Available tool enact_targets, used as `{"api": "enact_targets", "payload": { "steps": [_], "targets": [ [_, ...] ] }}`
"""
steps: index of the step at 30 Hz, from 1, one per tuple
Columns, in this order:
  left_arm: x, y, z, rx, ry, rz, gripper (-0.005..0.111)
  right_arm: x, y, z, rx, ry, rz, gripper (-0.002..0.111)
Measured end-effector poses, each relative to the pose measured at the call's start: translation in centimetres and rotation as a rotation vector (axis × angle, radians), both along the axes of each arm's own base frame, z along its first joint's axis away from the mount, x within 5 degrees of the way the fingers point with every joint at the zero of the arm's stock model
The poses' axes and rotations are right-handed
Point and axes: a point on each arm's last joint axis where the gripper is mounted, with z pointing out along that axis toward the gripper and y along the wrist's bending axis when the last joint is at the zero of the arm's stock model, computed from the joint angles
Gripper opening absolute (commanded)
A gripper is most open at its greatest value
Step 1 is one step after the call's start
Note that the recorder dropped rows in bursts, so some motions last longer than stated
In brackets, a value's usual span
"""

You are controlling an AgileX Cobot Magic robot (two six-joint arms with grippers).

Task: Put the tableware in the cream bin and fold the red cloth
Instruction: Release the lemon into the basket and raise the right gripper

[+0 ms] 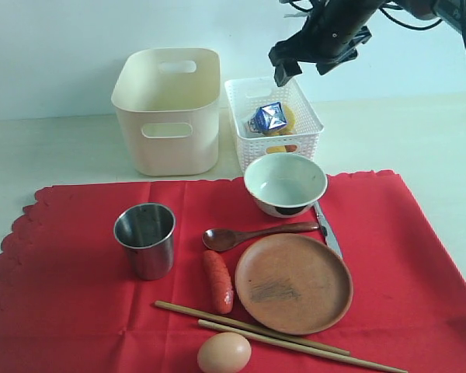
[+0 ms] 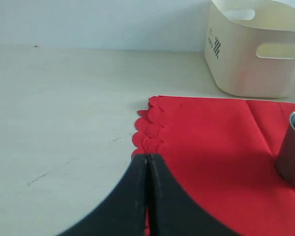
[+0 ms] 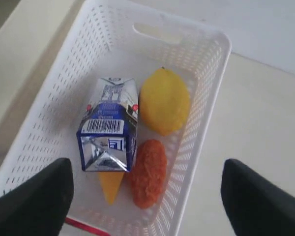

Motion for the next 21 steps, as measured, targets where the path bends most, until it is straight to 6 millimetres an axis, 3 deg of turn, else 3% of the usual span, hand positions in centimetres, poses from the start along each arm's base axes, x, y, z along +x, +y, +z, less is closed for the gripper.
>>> {"api": "enact_targets", "payload": {
  "steps": [21],
  "targets": [
    [0.0,0.0,0.0,0.000,0.000,0.000,0.000,-1.5,0.8,0.2,0.084,0.140,0.061,0.074]
  ]
}}
